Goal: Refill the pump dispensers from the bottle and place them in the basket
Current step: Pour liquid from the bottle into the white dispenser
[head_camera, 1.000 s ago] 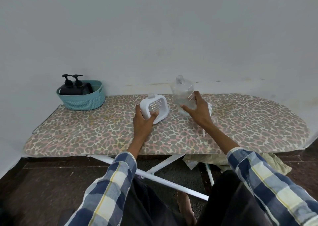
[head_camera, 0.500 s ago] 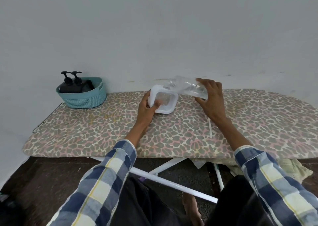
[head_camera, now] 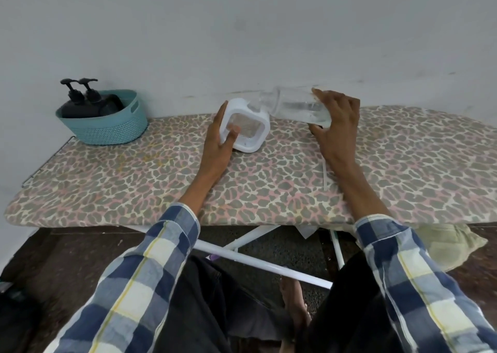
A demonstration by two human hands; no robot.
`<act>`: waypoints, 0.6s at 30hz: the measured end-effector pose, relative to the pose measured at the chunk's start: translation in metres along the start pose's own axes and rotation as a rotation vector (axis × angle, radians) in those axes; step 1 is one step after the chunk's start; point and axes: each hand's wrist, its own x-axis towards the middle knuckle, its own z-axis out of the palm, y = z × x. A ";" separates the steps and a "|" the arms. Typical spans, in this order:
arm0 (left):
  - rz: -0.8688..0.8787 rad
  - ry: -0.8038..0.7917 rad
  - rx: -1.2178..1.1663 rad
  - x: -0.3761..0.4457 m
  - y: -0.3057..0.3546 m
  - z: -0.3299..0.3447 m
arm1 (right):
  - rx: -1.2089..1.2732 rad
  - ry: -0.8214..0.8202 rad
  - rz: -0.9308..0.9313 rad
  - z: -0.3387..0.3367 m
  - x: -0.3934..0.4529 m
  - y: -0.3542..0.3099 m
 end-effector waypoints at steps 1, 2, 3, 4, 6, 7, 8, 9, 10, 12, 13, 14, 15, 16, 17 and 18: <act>0.008 0.001 0.004 0.000 -0.001 0.000 | 0.000 -0.001 0.004 0.000 -0.001 0.001; 0.014 0.001 0.009 0.000 -0.001 0.001 | -0.001 0.007 0.008 -0.001 -0.001 0.002; 0.017 0.002 0.013 0.000 -0.002 0.001 | -0.002 0.020 0.014 -0.001 0.000 0.003; 0.021 0.004 0.021 0.000 -0.003 0.002 | -0.001 0.033 0.024 -0.001 0.000 0.004; 0.041 0.009 0.052 0.001 -0.004 0.002 | -0.006 0.048 0.047 -0.001 0.001 0.005; 0.056 0.008 0.072 0.001 -0.004 0.002 | -0.013 0.046 0.054 -0.001 0.001 0.005; 0.070 0.009 0.089 0.001 -0.004 0.002 | -0.019 0.044 0.055 -0.001 0.001 0.005; 0.077 0.012 0.102 0.000 -0.004 0.003 | -0.018 0.046 0.055 -0.001 0.000 0.004; 0.076 0.017 0.111 -0.001 -0.004 0.003 | -0.011 0.048 0.054 -0.001 0.000 0.004; 0.075 0.025 0.117 -0.004 -0.002 0.004 | 0.004 0.056 0.051 -0.002 0.000 0.004; 0.079 0.025 0.113 -0.004 -0.001 0.004 | 0.009 0.061 0.046 -0.003 0.000 0.005; 0.082 0.025 0.110 -0.004 0.000 0.004 | 0.011 0.066 0.038 -0.003 -0.001 0.004; 0.085 0.024 0.109 -0.004 0.000 0.004 | 0.011 0.070 0.032 -0.003 0.000 0.004; 0.088 0.023 0.111 -0.004 0.001 0.004 | 0.012 0.072 0.026 -0.004 0.000 0.004; 0.092 0.024 0.115 -0.003 0.001 0.004 | 0.014 0.072 0.024 -0.004 0.000 0.003; 0.098 0.025 0.120 -0.003 0.001 0.004 | 0.015 0.072 0.027 -0.004 0.000 0.003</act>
